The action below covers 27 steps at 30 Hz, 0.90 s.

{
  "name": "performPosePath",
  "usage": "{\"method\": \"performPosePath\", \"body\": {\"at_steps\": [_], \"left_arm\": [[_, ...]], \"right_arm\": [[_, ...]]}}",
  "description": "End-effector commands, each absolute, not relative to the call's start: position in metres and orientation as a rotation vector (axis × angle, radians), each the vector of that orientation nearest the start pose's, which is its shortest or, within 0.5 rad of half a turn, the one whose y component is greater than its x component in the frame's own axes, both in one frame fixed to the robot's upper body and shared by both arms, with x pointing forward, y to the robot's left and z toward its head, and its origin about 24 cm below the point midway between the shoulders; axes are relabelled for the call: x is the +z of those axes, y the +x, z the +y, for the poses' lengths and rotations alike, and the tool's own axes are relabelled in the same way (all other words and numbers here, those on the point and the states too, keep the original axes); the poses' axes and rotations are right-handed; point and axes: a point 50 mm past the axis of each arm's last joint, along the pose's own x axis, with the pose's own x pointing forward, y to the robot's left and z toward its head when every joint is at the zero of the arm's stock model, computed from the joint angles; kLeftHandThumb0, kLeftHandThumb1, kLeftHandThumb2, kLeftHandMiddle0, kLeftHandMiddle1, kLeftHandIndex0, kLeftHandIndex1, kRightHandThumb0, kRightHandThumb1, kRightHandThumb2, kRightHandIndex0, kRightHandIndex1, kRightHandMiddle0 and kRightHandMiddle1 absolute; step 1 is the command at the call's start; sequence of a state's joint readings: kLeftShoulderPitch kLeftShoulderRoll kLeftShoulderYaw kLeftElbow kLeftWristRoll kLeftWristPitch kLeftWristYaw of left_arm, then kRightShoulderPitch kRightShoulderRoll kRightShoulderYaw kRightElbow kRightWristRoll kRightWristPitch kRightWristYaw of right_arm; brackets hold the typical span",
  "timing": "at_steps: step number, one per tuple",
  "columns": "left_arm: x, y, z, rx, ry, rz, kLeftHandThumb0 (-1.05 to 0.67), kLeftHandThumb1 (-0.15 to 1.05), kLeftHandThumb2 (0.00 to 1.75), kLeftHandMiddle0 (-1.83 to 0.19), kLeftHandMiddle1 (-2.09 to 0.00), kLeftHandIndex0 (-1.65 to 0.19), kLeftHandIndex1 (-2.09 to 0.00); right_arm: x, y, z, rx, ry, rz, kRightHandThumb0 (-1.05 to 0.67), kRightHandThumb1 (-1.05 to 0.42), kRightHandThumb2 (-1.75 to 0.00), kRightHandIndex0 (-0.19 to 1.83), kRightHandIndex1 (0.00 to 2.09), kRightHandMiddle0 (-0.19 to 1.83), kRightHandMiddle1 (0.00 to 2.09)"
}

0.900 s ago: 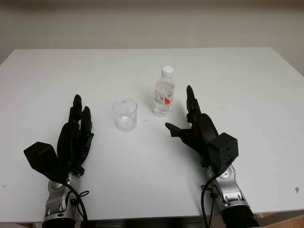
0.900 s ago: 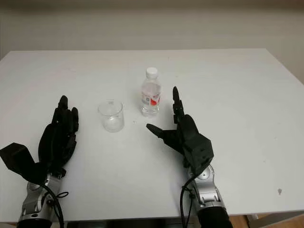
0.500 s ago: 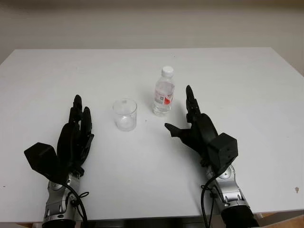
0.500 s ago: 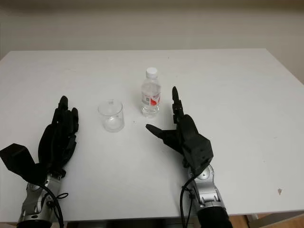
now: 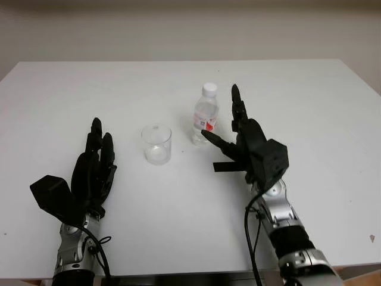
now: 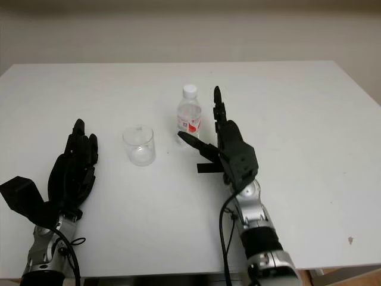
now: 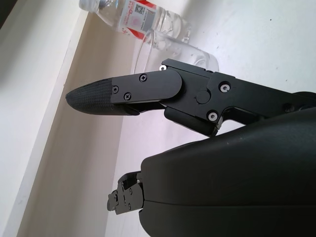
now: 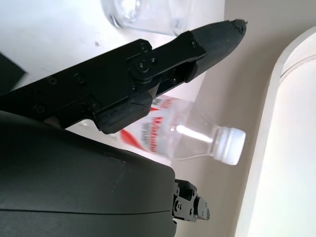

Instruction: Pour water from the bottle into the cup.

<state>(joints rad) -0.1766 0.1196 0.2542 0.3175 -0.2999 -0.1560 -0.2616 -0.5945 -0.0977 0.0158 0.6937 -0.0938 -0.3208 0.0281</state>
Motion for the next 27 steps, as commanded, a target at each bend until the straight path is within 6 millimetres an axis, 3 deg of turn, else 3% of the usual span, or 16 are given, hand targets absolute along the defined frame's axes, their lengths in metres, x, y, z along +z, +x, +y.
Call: {"method": "performPosePath", "body": {"at_steps": [1,11,27], "left_arm": [[0.026,0.273,0.22,0.017,-0.212,-0.033,-0.74,1.05,0.48,0.19,-0.05,0.17,-0.05],[0.026,0.273,0.219,0.019,-0.212,-0.028,-0.73,1.05,0.48,0.19,-0.05,0.17,-0.05],[0.026,0.273,0.22,0.015,-0.206,-0.029,-0.73,1.05,0.48,0.19,-0.04,0.17,-0.05]], "right_arm": [[0.09,0.362,-0.124,0.176,-0.249,-0.219,-1.0,-0.95,-0.05,-0.19,0.0,-0.19,0.0],[0.09,0.38,-0.117,0.16,-0.359,-0.159,-1.05,-0.95,-0.06,-0.19,0.0,-0.19,0.0],[0.084,0.388,-0.113,0.148,-0.329,-0.064,-1.0,-0.94,-0.06,-0.19,0.0,-0.19,0.0]]}}
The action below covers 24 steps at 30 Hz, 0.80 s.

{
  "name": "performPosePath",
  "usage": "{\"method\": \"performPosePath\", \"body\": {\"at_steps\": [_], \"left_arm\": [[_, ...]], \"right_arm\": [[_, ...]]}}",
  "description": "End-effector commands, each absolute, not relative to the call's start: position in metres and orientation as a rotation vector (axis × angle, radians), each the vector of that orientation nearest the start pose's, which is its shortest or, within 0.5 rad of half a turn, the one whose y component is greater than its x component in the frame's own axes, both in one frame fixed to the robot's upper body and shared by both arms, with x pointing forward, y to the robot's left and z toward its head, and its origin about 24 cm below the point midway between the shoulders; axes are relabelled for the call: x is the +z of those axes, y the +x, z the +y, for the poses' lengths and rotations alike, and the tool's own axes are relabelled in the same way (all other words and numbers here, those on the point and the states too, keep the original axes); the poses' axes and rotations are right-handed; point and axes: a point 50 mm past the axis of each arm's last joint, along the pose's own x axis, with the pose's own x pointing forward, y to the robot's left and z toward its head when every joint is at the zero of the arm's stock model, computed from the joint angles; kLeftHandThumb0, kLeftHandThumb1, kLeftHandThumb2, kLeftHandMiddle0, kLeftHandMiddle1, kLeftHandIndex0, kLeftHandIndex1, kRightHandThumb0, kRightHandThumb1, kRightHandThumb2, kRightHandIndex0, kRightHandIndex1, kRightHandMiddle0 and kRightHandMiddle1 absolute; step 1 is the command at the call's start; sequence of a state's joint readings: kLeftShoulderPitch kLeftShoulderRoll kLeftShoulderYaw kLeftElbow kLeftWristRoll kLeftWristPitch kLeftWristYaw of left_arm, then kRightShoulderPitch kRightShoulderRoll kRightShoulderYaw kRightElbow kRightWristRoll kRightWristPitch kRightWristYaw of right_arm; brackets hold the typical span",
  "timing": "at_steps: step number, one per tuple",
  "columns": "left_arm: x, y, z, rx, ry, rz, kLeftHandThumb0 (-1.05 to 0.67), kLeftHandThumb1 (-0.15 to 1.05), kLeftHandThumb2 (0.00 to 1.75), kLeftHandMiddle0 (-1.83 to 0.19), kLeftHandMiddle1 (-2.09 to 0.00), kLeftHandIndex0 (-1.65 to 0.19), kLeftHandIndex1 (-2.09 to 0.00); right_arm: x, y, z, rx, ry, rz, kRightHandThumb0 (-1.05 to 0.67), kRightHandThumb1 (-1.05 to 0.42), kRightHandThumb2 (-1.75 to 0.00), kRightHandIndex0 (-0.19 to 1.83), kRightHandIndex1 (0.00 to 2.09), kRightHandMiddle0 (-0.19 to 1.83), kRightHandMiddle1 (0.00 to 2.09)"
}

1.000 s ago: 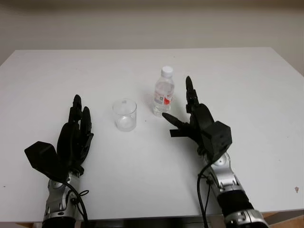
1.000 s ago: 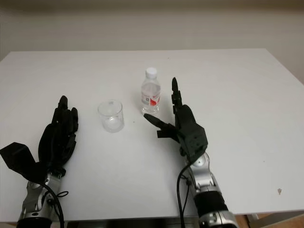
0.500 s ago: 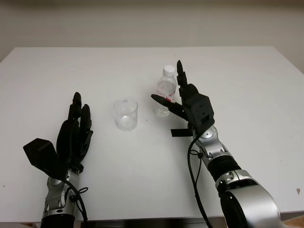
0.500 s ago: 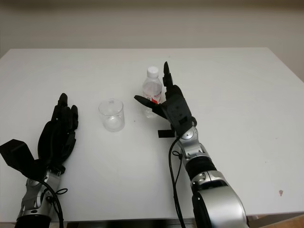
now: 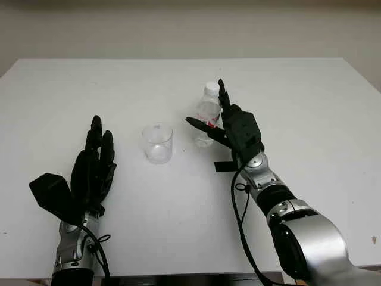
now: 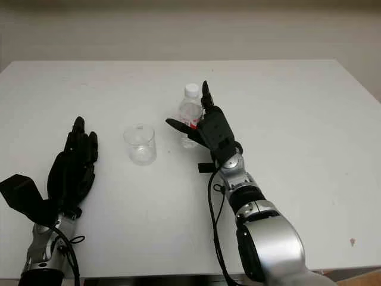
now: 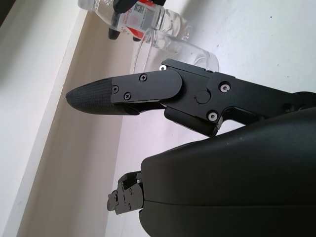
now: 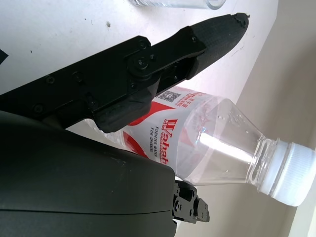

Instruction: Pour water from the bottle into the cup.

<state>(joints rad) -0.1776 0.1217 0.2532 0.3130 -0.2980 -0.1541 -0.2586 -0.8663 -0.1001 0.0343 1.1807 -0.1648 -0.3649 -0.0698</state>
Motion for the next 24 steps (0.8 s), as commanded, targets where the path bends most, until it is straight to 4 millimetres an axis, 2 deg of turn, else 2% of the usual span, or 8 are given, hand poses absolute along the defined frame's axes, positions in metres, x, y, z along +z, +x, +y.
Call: {"method": "performPosePath", "body": {"at_steps": [1,8,13,14,16,17,20,24], "left_arm": [[0.0255,0.2728,0.2198,0.015,-0.206,-0.029,-0.73,1.05,0.48,0.19,-0.05,0.17,-0.05],[0.025,0.2723,0.2196,0.019,-0.206,-0.021,-0.74,1.05,0.47,0.18,-0.05,0.17,-0.05],[0.0244,0.2714,0.2187,0.02,-0.209,-0.022,-0.73,1.05,0.48,0.19,-0.05,0.17,-0.05],[0.0243,0.2713,0.2182,0.02,-0.21,-0.022,-0.73,1.05,0.48,0.19,-0.05,0.17,-0.05],[0.0238,0.2713,0.2171,0.019,-0.21,-0.022,-0.73,1.05,0.49,0.19,-0.05,0.17,-0.05],[0.0237,0.2713,0.2166,0.018,-0.21,-0.022,-0.73,1.05,0.49,0.19,-0.05,0.18,-0.05],[0.0232,0.2712,0.2147,0.019,-0.211,-0.022,-0.73,1.05,0.5,0.19,-0.05,0.18,-0.05],[0.0224,0.2706,0.2135,0.019,-0.213,-0.021,-0.74,1.05,0.49,0.19,-0.04,0.18,-0.05]], "right_arm": [[0.0838,0.3879,-0.1124,0.15,-0.323,-0.06,-0.98,-0.94,-0.06,-0.19,0.0,-0.19,0.0],[0.0795,0.3886,-0.1093,0.169,-0.126,0.006,-0.86,-0.89,-0.04,-0.19,0.0,-0.19,0.0],[0.077,0.3887,-0.1068,0.142,-0.032,0.037,-0.68,-0.86,-0.04,0.18,0.21,0.06,0.14],[0.0769,0.3888,-0.1066,0.142,-0.02,0.041,-0.65,-0.85,-0.05,0.22,0.38,0.12,0.33],[0.0762,0.3887,-0.1063,0.147,0.015,0.045,-0.54,-0.85,-0.05,0.16,1.06,0.04,1.23],[0.076,0.3886,-0.1064,0.15,0.025,0.046,-0.5,-0.86,-0.05,0.13,1.29,0.04,1.45],[0.0748,0.3882,-0.1063,0.157,0.02,0.049,-0.39,-0.89,-0.06,0.23,1.71,0.19,1.83],[0.0744,0.3881,-0.1072,0.169,-0.007,0.048,-0.39,-0.92,-0.06,0.43,1.9,0.32,2.05]]}}
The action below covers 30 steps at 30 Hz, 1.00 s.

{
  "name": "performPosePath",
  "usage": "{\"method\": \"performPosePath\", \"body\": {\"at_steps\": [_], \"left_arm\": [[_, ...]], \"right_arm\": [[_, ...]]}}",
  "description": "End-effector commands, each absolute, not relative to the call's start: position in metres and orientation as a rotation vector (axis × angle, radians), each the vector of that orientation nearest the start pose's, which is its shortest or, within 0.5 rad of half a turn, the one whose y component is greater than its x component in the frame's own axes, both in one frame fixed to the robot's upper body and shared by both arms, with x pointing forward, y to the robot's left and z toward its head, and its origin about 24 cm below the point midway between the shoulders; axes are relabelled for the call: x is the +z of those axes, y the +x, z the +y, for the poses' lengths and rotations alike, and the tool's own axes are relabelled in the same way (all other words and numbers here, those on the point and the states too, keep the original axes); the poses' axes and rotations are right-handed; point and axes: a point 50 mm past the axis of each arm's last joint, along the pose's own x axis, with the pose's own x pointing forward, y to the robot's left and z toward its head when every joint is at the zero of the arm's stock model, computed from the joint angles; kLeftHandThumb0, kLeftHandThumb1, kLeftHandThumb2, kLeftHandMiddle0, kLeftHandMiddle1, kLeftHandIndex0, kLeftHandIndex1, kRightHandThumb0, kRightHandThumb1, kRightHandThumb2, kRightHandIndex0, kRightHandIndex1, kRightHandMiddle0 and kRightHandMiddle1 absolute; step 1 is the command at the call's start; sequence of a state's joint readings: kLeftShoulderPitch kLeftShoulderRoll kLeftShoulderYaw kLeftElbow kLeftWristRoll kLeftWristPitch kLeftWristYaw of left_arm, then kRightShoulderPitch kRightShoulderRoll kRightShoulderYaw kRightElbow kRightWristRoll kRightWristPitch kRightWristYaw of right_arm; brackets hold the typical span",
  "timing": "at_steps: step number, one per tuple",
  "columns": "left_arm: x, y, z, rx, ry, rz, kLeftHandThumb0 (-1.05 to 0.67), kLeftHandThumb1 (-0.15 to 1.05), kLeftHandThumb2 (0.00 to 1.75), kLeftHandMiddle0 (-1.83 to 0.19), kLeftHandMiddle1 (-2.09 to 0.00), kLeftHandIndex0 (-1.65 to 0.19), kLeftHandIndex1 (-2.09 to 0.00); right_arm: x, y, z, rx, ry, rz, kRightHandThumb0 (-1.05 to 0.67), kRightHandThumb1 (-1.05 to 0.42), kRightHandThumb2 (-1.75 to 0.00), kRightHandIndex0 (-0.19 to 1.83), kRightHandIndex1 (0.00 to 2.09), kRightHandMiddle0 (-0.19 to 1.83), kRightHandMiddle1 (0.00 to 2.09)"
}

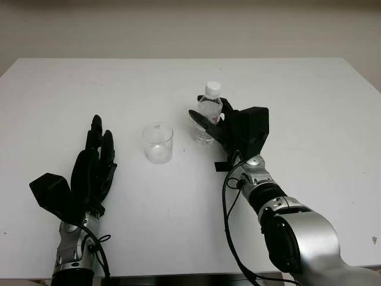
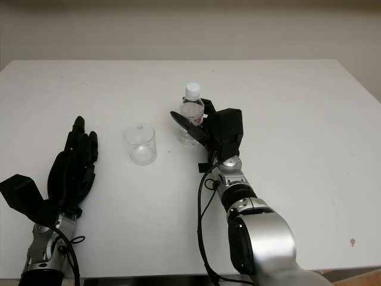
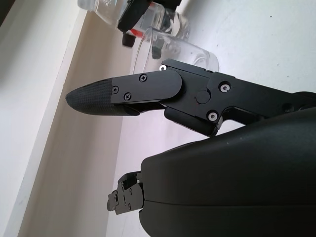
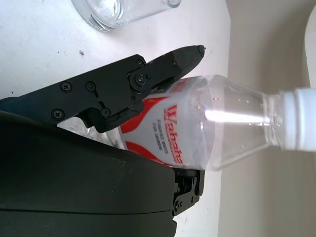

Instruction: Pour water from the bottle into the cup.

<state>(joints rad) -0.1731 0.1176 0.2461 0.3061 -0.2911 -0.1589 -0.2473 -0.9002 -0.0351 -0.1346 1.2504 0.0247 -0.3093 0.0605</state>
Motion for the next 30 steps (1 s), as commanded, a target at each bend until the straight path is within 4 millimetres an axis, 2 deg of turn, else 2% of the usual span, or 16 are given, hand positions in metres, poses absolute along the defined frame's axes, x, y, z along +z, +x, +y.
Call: {"method": "performPosePath", "body": {"at_steps": [1,5,9,12,15,21,24,27,28,30], "left_arm": [[0.022,0.27,0.214,0.023,-0.209,-0.022,-0.75,1.05,0.48,0.19,-0.04,0.18,-0.05],[0.021,0.269,0.214,0.029,-0.209,-0.024,-0.75,1.05,0.49,0.19,-0.05,0.18,-0.05],[0.02,0.269,0.214,0.03,-0.218,-0.022,-0.74,1.05,0.49,0.19,-0.05,0.19,-0.05],[0.02,0.269,0.214,0.03,-0.213,-0.019,-0.74,1.05,0.49,0.19,-0.03,0.19,-0.05],[0.02,0.269,0.213,0.03,-0.213,-0.017,-0.75,1.05,0.48,0.18,-0.04,0.18,-0.05],[0.019,0.27,0.213,0.029,-0.214,-0.016,-0.75,1.05,0.48,0.19,-0.05,0.17,-0.05],[0.019,0.27,0.213,0.031,-0.222,-0.017,-0.75,1.05,0.48,0.19,-0.05,0.18,-0.05],[0.02,0.271,0.213,0.031,-0.218,-0.017,-0.75,1.05,0.48,0.19,-0.05,0.17,-0.05],[0.02,0.271,0.213,0.03,-0.217,-0.018,-0.75,1.05,0.48,0.19,-0.05,0.17,-0.05],[0.02,0.271,0.213,0.032,-0.216,-0.018,-0.76,1.05,0.48,0.19,-0.05,0.17,-0.06]], "right_arm": [[0.074,0.388,-0.107,0.178,-0.001,0.053,-0.41,-0.92,-0.06,0.49,1.93,0.35,2.07],[0.074,0.388,-0.107,0.206,-0.033,0.049,-0.47,-0.96,-0.06,0.75,2.01,0.52,2.09],[0.074,0.387,-0.107,0.217,-0.058,0.041,-0.47,-1.03,-0.07,0.87,2.05,0.64,2.09],[0.075,0.387,-0.107,0.218,-0.11,0.025,-0.43,-1.05,-0.2,1.26,2.09,0.94,2.09],[0.078,0.387,-0.107,0.191,-0.215,-0.014,-0.42,-1.05,-0.3,1.43,2.09,1.1,2.09],[0.088,0.39,-0.104,0.16,-0.398,-0.08,-0.4,-1.05,-0.38,1.45,2.09,1.13,2.09],[0.095,0.392,-0.103,0.148,-0.495,-0.133,-0.39,-1.05,-0.4,1.38,2.09,1.02,2.09],[0.104,0.395,-0.104,0.138,-0.593,-0.171,-0.39,-1.05,-0.42,1.15,2.09,0.76,2.09],[0.107,0.397,-0.104,0.133,-0.624,-0.181,-0.4,-1.05,-0.42,0.97,2.09,0.65,2.09],[0.113,0.399,-0.104,0.122,-0.691,-0.209,-0.4,-1.05,-0.41,0.83,2.09,0.56,2.09]]}}
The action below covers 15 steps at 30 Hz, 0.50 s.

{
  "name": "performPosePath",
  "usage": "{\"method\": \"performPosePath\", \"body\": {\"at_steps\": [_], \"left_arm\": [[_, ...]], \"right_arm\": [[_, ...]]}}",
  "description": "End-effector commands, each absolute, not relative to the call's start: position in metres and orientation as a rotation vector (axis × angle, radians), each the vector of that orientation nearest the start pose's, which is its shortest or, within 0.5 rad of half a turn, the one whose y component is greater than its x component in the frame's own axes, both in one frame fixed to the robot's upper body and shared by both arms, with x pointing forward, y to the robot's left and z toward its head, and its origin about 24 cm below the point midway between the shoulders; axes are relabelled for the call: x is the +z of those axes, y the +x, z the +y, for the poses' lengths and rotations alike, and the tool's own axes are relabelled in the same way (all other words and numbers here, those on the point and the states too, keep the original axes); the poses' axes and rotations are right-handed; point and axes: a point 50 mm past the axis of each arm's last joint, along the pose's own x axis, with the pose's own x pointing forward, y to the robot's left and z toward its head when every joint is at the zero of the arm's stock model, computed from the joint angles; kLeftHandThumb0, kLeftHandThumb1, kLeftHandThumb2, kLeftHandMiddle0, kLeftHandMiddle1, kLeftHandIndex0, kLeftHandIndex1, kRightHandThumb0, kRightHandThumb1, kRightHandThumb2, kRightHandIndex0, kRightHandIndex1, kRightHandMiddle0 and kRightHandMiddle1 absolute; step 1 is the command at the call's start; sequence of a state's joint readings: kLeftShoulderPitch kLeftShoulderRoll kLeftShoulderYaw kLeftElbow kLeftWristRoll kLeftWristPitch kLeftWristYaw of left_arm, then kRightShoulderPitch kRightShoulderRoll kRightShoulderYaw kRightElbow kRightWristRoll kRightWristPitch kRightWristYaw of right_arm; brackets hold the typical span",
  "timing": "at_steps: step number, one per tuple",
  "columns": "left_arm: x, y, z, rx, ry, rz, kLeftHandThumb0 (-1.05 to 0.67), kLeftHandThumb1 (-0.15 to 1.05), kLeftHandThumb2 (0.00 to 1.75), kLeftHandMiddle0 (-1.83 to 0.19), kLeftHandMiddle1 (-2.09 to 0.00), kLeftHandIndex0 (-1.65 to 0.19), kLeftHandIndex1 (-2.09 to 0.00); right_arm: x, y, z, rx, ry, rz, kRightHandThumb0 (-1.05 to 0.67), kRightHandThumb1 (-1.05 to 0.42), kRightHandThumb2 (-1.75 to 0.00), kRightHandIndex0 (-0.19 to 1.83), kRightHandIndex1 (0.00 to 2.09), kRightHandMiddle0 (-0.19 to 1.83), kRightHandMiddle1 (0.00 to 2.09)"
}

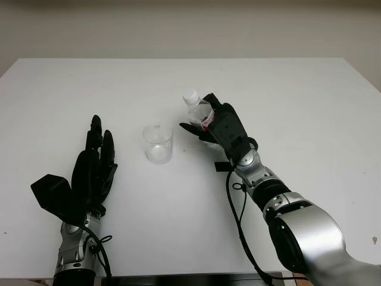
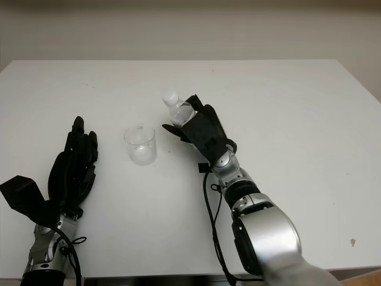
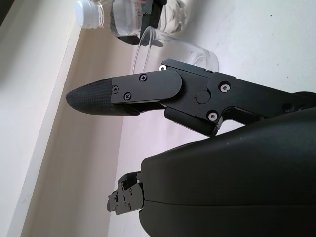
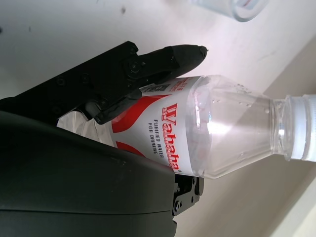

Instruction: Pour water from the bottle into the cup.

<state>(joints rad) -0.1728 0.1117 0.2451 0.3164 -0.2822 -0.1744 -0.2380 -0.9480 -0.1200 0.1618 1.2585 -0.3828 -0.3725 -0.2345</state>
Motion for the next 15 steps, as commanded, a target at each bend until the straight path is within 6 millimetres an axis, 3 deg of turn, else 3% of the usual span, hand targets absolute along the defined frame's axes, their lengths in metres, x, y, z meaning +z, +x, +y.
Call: {"method": "performPosePath", "body": {"at_steps": [1,5,11,15], "left_arm": [[0.02,0.271,0.213,0.033,-0.215,-0.018,-0.76,1.05,0.48,0.19,-0.05,0.17,-0.06],[0.019,0.271,0.211,0.035,-0.221,-0.018,-0.76,1.05,0.48,0.18,-0.06,0.17,-0.06],[0.019,0.27,0.211,0.041,-0.221,-0.022,-0.75,1.05,0.47,0.18,-0.06,0.17,-0.06],[0.018,0.269,0.21,0.05,-0.228,-0.02,-0.75,1.05,0.47,0.17,-0.06,0.17,-0.06]], "right_arm": [[0.117,0.4,-0.104,0.118,-0.723,-0.222,-0.41,-1.05,-0.41,0.8,2.09,0.54,2.09],[0.128,0.405,-0.103,0.096,-0.834,-0.264,-0.42,-1.05,-0.39,0.82,2.09,0.56,2.09],[0.141,0.408,-0.102,0.08,-0.954,-0.323,-0.41,-1.05,-0.33,1.13,2.09,0.7,2.09],[0.148,0.411,-0.1,0.072,-0.997,-0.34,-0.42,-1.05,-0.31,1.21,2.09,0.69,2.09]]}}
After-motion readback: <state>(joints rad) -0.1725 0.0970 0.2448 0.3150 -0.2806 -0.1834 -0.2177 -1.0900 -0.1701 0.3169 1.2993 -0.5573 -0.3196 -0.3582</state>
